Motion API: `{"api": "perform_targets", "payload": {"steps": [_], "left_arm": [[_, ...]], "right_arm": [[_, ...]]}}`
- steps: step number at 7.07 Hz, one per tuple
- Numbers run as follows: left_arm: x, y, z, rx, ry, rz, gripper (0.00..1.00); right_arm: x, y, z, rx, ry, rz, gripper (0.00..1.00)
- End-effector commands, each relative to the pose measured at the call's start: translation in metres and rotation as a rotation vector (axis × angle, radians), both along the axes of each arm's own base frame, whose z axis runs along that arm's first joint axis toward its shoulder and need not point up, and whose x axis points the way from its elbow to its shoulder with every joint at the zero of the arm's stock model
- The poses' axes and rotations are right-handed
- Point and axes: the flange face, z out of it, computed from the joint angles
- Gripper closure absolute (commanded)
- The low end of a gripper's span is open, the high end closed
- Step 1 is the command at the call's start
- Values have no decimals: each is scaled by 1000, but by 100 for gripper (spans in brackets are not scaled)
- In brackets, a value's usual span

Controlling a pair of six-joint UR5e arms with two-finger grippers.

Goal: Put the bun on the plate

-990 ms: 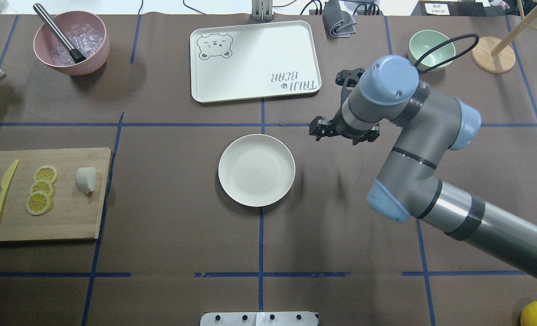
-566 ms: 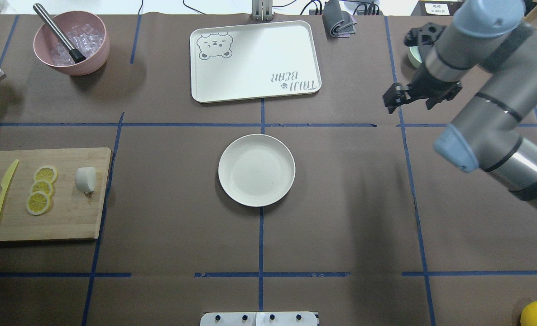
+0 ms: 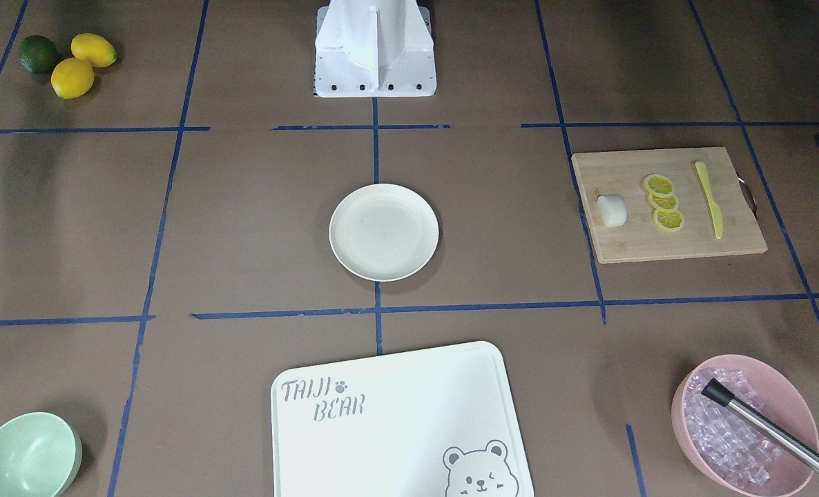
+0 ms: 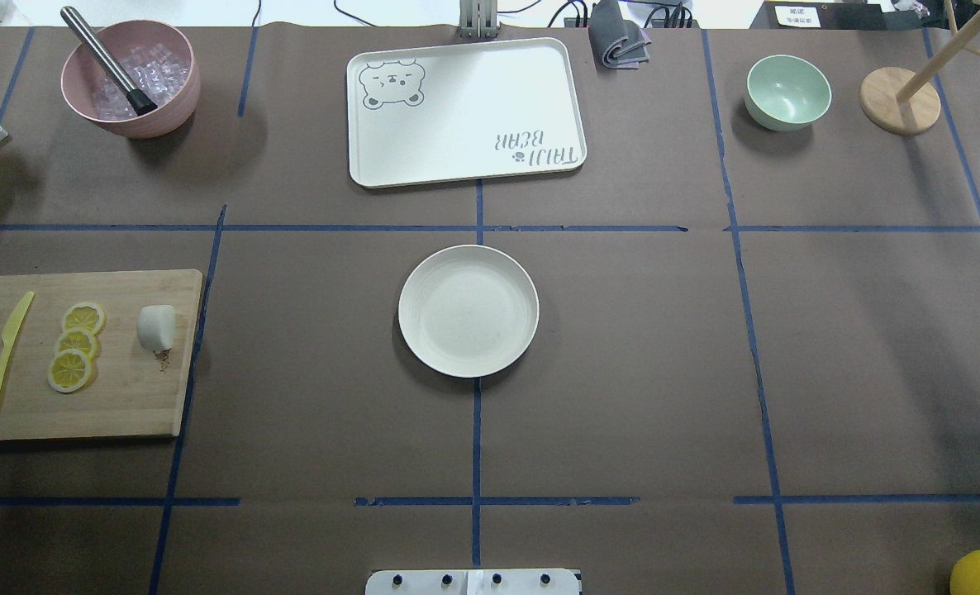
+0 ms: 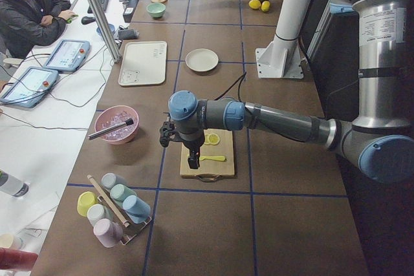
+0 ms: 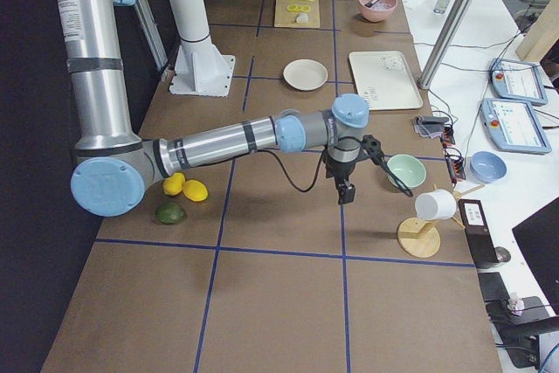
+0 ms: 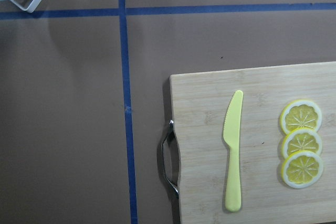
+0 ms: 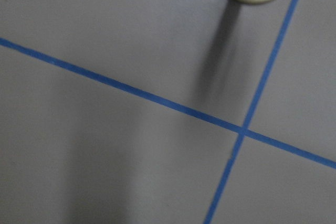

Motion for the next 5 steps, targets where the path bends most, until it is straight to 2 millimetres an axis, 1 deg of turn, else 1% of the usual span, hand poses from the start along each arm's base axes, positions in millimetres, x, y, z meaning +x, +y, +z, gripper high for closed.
{"api": "perform_targets", "payload": {"steps": [1,2,3,4,5], "left_arm": [[1,-8,-31,88,12,4,0],[3,-25,-55,216,19,2,0],[5,-35,-72,317,39,2,0],[25,-42,-82,373,51,43,0],[46,-42,-85,430,61,84,0]], "right_arm": [[49,68,67,-60,5,4,0],[53,81,75,-94,-1,27,0],[53,80,67,-110,-8,64,0],[52,76,63,-124,-11,89,0],[52,76,62,-122,-13,90,0]]}}
